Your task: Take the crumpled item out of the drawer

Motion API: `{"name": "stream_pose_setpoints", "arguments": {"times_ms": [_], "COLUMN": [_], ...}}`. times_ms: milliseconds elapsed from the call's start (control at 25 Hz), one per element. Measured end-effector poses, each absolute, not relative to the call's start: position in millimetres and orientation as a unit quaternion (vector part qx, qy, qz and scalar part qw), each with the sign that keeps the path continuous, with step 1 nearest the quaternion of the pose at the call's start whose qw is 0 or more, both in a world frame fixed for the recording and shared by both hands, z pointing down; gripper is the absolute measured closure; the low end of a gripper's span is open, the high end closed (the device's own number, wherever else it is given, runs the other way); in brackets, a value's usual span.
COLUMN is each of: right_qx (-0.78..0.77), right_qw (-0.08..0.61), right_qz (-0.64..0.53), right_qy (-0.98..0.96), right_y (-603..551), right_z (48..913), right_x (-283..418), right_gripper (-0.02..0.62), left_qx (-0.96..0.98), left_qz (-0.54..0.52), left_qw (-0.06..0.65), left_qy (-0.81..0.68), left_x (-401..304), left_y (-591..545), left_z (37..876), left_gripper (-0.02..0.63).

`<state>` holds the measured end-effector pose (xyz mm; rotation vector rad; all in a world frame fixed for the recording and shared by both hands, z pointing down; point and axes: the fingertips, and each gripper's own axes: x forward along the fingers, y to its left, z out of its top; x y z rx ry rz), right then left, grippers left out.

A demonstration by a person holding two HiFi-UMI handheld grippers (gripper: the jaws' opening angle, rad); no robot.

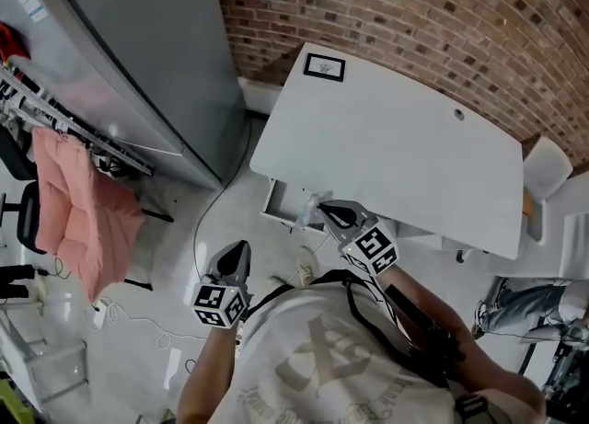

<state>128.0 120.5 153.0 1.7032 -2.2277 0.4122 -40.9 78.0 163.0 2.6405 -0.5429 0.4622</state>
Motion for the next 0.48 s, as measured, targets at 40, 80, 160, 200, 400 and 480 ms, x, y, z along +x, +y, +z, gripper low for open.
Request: {"name": "stream_pose_setpoints", "arguments": {"times_ms": [40, 80, 160, 200, 400, 480], "right_qx": [0.594, 0.594, 0.594, 0.594, 0.587, 0.585], "right_qw": [0.152, 0.151, 0.150, 0.150, 0.153, 0.155], "right_qz": [0.143, 0.142, 0.141, 0.141, 0.139, 0.139], "right_qy": [-0.777, -0.777, -0.777, -0.778, -0.783, -0.784], "right_y": [120.2, 120.3, 120.7, 120.5, 116.6, 116.1], "right_z": [152.3, 151.8, 151.9, 152.3, 153.1, 153.5], "right_x": [129.0, 130.4, 132.3, 132.3, 131.5, 132.5], "right_gripper": [0.588, 0.588, 0.588, 0.588, 0.588, 0.588], "left_qx": [0.946, 0.947, 0.949, 0.950, 0.952, 0.953], "left_qz": [0.167, 0.168, 0.169, 0.170, 0.171, 0.171], "left_qw": [0.200, 0.197, 0.194, 0.193, 0.188, 0.187], "left_qy": [-0.191, -0.187, -0.181, -0.178, -0.170, -0.168], "left_x": [-37.8, -34.2, -27.9, -25.8, -17.7, -14.4], "left_y": [78.5, 79.4, 81.3, 82.0, 81.1, 80.8], "left_z": [162.9, 162.8, 162.6, 162.5, 160.5, 159.9], "left_gripper": [0.603, 0.603, 0.603, 0.603, 0.603, 0.603]}}
